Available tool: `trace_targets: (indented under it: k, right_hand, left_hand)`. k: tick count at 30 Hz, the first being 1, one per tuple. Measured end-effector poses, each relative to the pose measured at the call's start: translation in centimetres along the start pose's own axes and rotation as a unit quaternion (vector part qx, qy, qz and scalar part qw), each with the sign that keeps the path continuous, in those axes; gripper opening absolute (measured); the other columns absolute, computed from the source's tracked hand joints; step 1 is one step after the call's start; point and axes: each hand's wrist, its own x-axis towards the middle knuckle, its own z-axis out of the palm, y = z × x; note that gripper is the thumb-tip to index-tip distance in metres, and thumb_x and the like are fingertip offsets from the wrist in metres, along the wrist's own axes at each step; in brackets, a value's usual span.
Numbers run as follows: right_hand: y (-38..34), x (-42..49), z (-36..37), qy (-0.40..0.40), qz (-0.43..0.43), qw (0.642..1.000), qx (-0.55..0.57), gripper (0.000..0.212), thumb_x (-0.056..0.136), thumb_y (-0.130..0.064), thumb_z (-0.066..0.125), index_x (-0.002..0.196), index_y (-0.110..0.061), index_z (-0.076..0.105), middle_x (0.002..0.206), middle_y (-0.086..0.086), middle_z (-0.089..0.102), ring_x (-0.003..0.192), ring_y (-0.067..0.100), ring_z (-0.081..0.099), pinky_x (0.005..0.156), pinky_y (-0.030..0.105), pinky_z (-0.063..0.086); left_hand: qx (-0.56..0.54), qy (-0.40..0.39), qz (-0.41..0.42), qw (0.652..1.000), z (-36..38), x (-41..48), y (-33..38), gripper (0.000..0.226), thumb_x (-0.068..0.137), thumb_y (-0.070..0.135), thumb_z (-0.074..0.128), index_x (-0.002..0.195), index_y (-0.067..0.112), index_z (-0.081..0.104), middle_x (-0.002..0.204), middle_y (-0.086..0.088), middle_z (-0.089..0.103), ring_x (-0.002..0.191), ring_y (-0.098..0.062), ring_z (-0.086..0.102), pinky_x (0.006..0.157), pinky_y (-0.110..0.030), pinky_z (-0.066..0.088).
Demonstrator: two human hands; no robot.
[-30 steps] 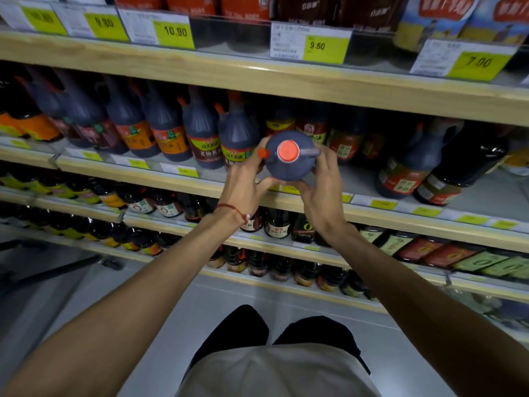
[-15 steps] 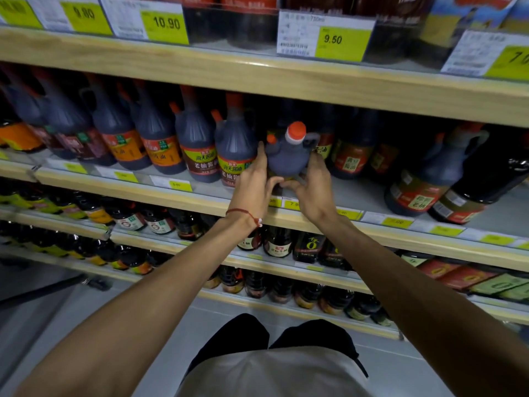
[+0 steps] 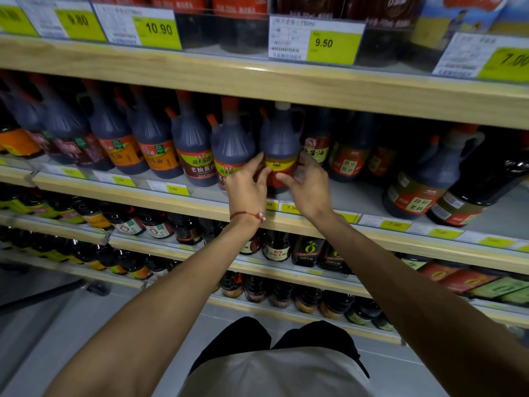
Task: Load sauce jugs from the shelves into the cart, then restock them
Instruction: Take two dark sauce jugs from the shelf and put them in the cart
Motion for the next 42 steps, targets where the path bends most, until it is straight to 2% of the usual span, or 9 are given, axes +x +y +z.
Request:
trace_targets:
  k: [4,8,12,16,20,23,31,36,42]
  right_hand:
    - [-0.2,-0.8,-0.1,-0.033,-0.01,0.998,-0.056,0.089,0.066,-0.026,0.085,0.145,-0.024,0.044,0.135,0.004,0.06,0.124,0.021,0.062,0.105,0.044,0.053]
    - [-2.6,-3.4,-1.8,-0.043,-0.023,0.991,-0.125,0.069,0.086,-0.01,0.075,0.148,-0.009,0.046,0.144,0.011,0.054,0.132,0.027,0.051,0.115,0.033,0.039]
    - [-4.7,-6.1,-3.5,-0.084,-0.095,0.966,-0.225,0.05,0.091,-0.009,0.066,0.139,-0.011,0.056,0.139,0.008,0.053,0.124,0.03,0.055,0.103,0.044,0.05]
    - [-7.4,-8.1,-5.6,-0.129,-0.132,0.927,-0.327,0.042,0.088,-0.017,0.065,0.13,-0.015,0.061,0.125,0.005,0.059,0.117,0.027,0.054,0.086,0.045,0.056]
    - [-9.5,-9.3,-7.5,-0.161,-0.137,0.9,-0.382,0.041,0.089,-0.03,0.063,0.127,-0.014,0.063,0.121,0.006,0.063,0.115,0.028,0.056,0.086,0.041,0.053]
    - [-9.9,-10.3,-8.2,-0.157,-0.175,0.879,-0.416,0.039,0.084,-0.035,0.066,0.114,-0.011,0.069,0.108,0.008,0.068,0.104,0.029,0.061,0.083,0.04,0.051]
    - [-10.9,-13.9,-6.6,-0.161,-0.286,0.874,-0.36,0.041,0.087,-0.041,0.052,0.107,-0.013,0.073,0.102,0.006,0.069,0.1,0.029,0.061,0.086,0.043,0.048]
    - [-12.7,-16.7,-3.6,-0.176,-0.346,0.877,-0.283,0.035,0.088,-0.04,0.054,0.104,-0.016,0.074,0.102,0.002,0.068,0.099,0.026,0.06,0.085,0.041,0.047]
    - [-17.4,-20.6,3.2,-0.195,-0.419,0.858,-0.224,0.026,0.087,-0.036,0.068,0.102,-0.015,0.074,0.099,0.001,0.066,0.094,0.025,0.059,0.083,0.039,0.044]
  left_hand:
    - [-0.008,-0.054,-0.006,0.999,-0.5,-0.6,0.3,0.055,0.087,0.001,0.06,0.141,0.01,0.055,0.129,-0.009,0.067,0.117,-0.022,0.065,0.102,-0.043,0.053]
    - [0.006,-0.106,-0.014,0.994,-1.8,-1.3,1.3,0.058,0.086,0.001,0.056,0.143,0.009,0.052,0.131,-0.011,0.065,0.12,-0.022,0.063,0.103,-0.041,0.052]
    - [0.126,-0.15,0.016,0.98,-4.2,-1.7,3.7,0.05,0.082,0.004,0.059,0.131,0.013,0.061,0.115,-0.01,0.067,0.101,-0.028,0.065,0.085,-0.04,0.056]
    - [0.276,-0.225,0.063,0.932,-6.9,-2.5,5.8,0.038,0.08,0.017,0.062,0.117,0.01,0.061,0.111,-0.011,0.06,0.1,-0.033,0.06,0.077,-0.04,0.052]
    - [0.373,-0.269,0.07,0.885,-9.2,-3.8,7.2,0.037,0.084,0.031,0.059,0.115,0.01,0.059,0.11,-0.011,0.06,0.101,-0.034,0.059,0.078,-0.041,0.052]
    - [0.421,-0.269,0.056,0.865,-10.8,-5.2,8.2,0.041,0.086,0.039,0.055,0.118,0.013,0.06,0.112,-0.009,0.062,0.103,-0.033,0.059,0.079,-0.042,0.052]
    - [0.484,-0.254,-0.035,0.837,-16.2,-11.9,9.5,0.049,0.091,0.052,0.04,0.118,0.017,0.061,0.112,-0.005,0.063,0.106,-0.029,0.06,0.085,-0.042,0.048]
    - [0.491,-0.231,-0.101,0.834,-21.0,-16.0,9.1,0.045,0.096,0.053,0.037,0.112,0.017,0.058,0.111,-0.003,0.06,0.105,-0.028,0.059,0.082,-0.04,0.049]
    - [0.51,-0.198,-0.172,0.819,-29.4,-20.2,6.5,0.047,0.098,0.056,0.036,0.111,0.017,0.059,0.108,-0.005,0.061,0.099,-0.029,0.06,0.081,-0.04,0.046]
